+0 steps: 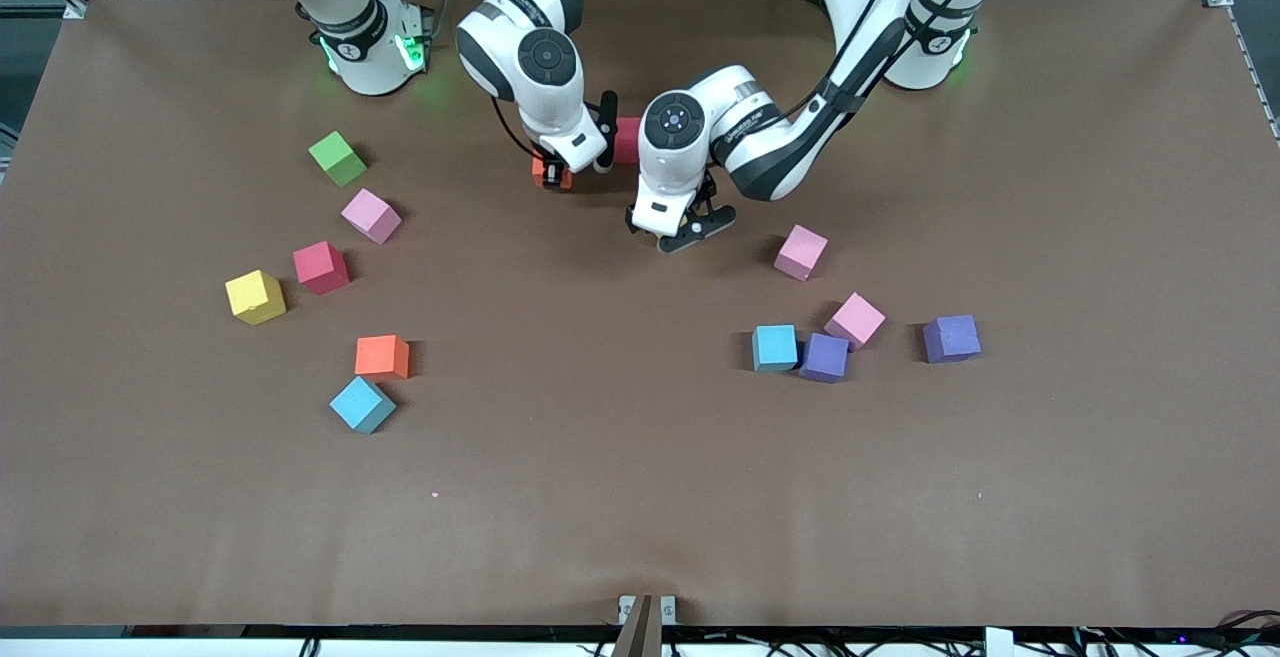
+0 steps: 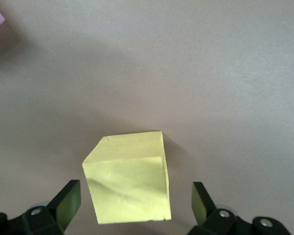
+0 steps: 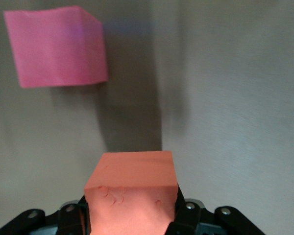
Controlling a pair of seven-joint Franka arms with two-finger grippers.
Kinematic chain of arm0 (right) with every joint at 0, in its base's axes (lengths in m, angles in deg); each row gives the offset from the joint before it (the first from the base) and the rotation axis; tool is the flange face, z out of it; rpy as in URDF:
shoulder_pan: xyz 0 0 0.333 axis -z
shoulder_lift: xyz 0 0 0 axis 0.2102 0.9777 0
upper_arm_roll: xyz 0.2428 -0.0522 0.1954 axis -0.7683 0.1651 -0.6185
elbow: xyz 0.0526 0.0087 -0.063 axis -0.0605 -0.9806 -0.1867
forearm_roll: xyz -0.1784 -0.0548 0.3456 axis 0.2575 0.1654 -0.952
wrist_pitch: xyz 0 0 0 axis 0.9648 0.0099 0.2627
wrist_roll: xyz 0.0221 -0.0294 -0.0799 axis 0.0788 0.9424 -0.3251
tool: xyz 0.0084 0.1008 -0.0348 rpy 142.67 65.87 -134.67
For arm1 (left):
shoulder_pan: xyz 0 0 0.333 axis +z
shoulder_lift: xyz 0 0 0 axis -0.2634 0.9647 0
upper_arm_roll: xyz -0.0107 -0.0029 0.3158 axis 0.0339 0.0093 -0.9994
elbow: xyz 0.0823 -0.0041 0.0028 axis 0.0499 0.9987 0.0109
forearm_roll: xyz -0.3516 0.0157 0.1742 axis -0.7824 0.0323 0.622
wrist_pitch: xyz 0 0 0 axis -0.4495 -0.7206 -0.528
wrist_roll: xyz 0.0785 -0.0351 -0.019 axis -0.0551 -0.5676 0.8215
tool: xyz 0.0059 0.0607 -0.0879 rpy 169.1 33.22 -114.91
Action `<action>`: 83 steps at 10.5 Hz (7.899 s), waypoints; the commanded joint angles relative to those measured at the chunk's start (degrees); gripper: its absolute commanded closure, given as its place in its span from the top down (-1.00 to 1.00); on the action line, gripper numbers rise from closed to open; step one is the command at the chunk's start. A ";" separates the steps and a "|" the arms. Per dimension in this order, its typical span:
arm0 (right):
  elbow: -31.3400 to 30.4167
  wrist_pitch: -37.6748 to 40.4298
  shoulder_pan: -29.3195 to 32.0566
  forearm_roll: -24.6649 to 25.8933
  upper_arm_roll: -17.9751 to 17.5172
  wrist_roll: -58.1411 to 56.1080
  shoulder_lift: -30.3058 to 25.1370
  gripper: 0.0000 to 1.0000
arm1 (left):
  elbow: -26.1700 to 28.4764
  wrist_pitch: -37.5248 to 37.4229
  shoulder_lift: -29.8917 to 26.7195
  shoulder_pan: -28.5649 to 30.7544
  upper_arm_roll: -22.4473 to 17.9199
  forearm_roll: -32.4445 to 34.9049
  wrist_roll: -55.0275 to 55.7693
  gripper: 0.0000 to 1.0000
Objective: Form number 2 with 11 blocks
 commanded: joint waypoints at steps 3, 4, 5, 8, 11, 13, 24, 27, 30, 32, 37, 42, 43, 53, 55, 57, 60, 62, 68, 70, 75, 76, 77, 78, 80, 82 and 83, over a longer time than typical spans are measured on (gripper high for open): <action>-0.49 -3.95 -7.65 -2.48 0.53 6.95 2.40 -0.15 | 1.11 0.93 0.62 0.11 0.14 1.67 1.67 1.00; -0.31 -4.48 -8.80 -2.48 0.53 8.19 2.76 -0.15 | 1.20 0.84 0.71 0.11 0.14 1.75 1.49 1.00; -0.23 -5.01 -8.90 -2.48 0.53 8.28 2.85 -0.15 | 1.20 0.93 0.71 0.19 0.14 1.67 1.66 0.12; -0.23 -7.65 -9.07 -2.48 0.53 8.64 3.55 -0.15 | 1.11 0.84 0.18 1.25 0.14 1.58 6.04 -1.00; -0.14 -9.85 -9.69 -2.48 0.53 8.81 4.52 -0.15 | 0.67 0.84 -0.87 2.21 0.41 1.58 16.40 -1.00; -0.14 -9.94 -9.69 -2.48 0.53 8.81 5.04 -0.14 | 1.11 0.67 -1.40 2.39 0.67 1.58 21.50 -1.00; -0.49 -10.99 -11.80 -2.48 0.62 14.35 5.05 0.52 | 14.37 4.25 -8.34 14.78 14.63 1.75 47.94 -1.00; -0.40 -10.38 -11.71 -2.48 0.62 15.39 4.00 1.00 | 15.96 4.71 -8.43 15.83 15.87 1.75 54.29 -1.00; -0.49 -2.94 -11.28 -2.39 0.88 19.89 -3.54 1.00 | 16.67 5.15 -8.78 16.71 17.11 1.75 58.52 -1.00; -0.05 5.74 -7.26 -2.31 2.81 20.15 -8.90 1.00 | 16.58 5.67 -8.43 17.16 17.46 1.84 58.27 -1.00; 8.18 11.68 18.72 3.47 6.16 20.76 -6.05 1.00 | 16.58 6.37 -7.91 16.19 20.18 1.14 63.70 -1.00; 21.65 11.50 34.40 2.97 6.07 31.66 6.28 1.00 | 16.84 8.39 -5.89 14.08 20.80 0.96 65.39 -1.00; 22.09 10.81 34.78 2.88 6.07 31.75 6.97 1.00 | 17.54 9.01 -5.97 14.08 20.80 0.96 65.47 -1.00; 26.05 -1.33 39.97 1.22 5.98 32.98 19.19 1.00 | 18.25 11.30 -4.65 13.38 20.97 1.05 67.23 -1.00; 26.75 -2.20 39.97 -0.63 5.98 32.98 20.60 1.00 | 19.21 11.30 -4.65 13.38 21.67 1.05 67.23 -1.00; 26.67 -3.00 40.14 -3.78 6.07 34.46 22.09 1.00 | 19.65 12.08 -4.65 13.55 22.38 1.05 67.23 -1.00; 26.41 -2.91 39.61 -3.89 6.07 39.49 22.19 1.00 | 20.80 14.20 -4.65 13.82 22.91 1.05 67.23 -1.00; 26.23 -2.73 40.49 -3.45 6.07 36.34 22.19 0.48 | 20.80 14.46 -4.39 13.73 22.91 1.05 67.23 -1.00; 26.76 5.15 39.97 -3.80 5.90 36.85 17.72 -0.41 | 20.88 13.85 -5.00 14.34 23.69 1.05 66.53 1.00; 26.85 9.12 36.91 -3.80 5.81 38.77 15.08 -0.41 | 20.19 10.44 -6.84 14.96 24.58 0.96 66.70 1.00; 26.84 9.40 22.07 -3.98 5.81 58.60 14.19 -0.41 | 8.88 -7.29 -13.51 16.63 23.01 -3.26 65.92 1.00; 26.85 8.96 19.17 -4.06 5.72 62.30 14.28 -0.41 | 6.23 -9.25 -13.62 16.72 21.52 -3.26 58.95 1.00; 26.85 8.61 15.83 -4.06 5.72 66.25 14.28 -0.41 | 3.68 -13.27 -13.62 17.50 19.85 -4.91 47.31 1.00; 26.76 8.34 12.84 -4.06 5.81 69.86 14.36 -0.41 | 0.53 -15.57 -13.36 17.68 16.09 -9.45 36.84 1.00; 26.23 8.52 7.82 -4.06 5.81 75.15 14.19 -0.41 | -2.92 -15.77 -12.92 14.36 6.95 -12.48 22.82 1.00; 26.32 8.08 4.74 -4.06 5.81 79.71 14.19 -0.41 | -4.34 -15.68 -12.04 11.98 1.31 -11.52 6.42 1.00; 26.32 6.60 3.68 -4.15 5.63 82.00 14.28 -0.41 | -4.78 -15.68 -11.43 9.97 -2.37 -11.78 -6.47 1.00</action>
